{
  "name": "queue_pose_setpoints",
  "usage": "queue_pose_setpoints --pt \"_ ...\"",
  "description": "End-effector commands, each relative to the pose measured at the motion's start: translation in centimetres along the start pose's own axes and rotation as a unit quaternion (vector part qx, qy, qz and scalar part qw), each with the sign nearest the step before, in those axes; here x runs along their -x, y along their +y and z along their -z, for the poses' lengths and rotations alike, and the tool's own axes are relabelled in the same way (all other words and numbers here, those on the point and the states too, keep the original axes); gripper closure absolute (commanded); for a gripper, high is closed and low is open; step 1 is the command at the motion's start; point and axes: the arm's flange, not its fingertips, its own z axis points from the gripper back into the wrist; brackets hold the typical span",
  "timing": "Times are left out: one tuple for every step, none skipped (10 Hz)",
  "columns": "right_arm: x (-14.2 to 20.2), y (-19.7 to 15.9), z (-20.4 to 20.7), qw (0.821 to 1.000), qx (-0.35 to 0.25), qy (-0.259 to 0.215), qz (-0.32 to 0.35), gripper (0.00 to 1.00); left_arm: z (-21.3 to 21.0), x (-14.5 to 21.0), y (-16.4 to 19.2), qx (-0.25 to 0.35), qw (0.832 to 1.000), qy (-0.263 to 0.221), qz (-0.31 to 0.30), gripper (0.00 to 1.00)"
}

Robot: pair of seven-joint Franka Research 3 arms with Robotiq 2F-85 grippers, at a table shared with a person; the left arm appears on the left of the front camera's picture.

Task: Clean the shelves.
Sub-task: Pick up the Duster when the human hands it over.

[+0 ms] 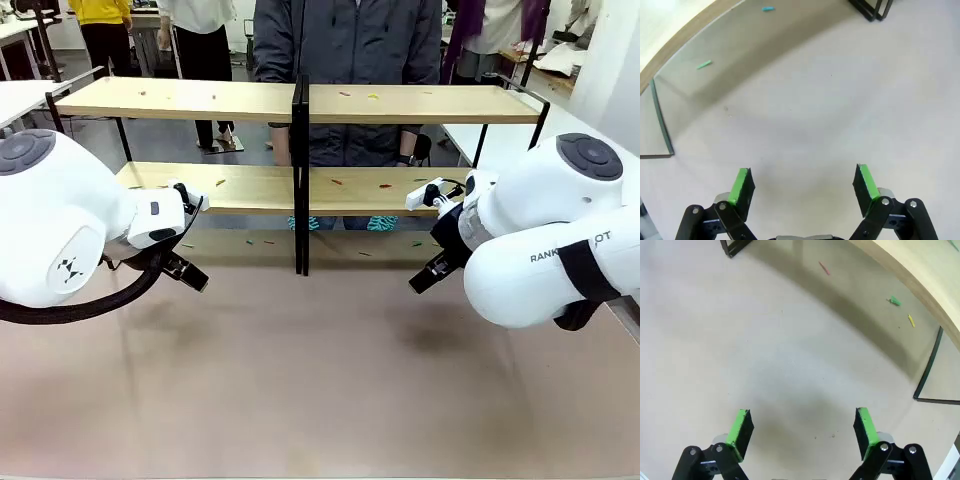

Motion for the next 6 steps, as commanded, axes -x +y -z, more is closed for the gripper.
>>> queue_pose_setpoints --pt "0.00 0.00 0.00 1.000 0.000 0.000 0.000 0.00 -0.01 -0.01 0.00 0.000 1.000 0.000 0.000 0.00" --pt "0.00 0.00 0.00 1.000 0.000 0.000 0.000 0.00 -0.01 -0.01 0.00 0.000 1.000 0.000 0.000 0.00" --pt "0.00 0.00 0.00 1.000 0.000 0.000 0.000 0.00 -0.01 -0.01 0.00 0.000 1.000 0.000 0.000 0.00" --pt "0.00 0.00 0.00 1.000 0.000 0.000 0.000 0.00 -0.01 -0.01 0.00 0.000 1.000 0.000 0.000 0.00" --pt "0.00 0.00 0.00 1.000 0.000 0.000 0.000 0.00 -0.01 -0.01 0.00 0.000 1.000 0.000 0.000 0.00" --pt "0.00 0.00 0.00 1.000 0.000 0.000 0.000 0.00 -0.01 -0.01 0.00 0.000 1.000 0.000 0.000 0.00"
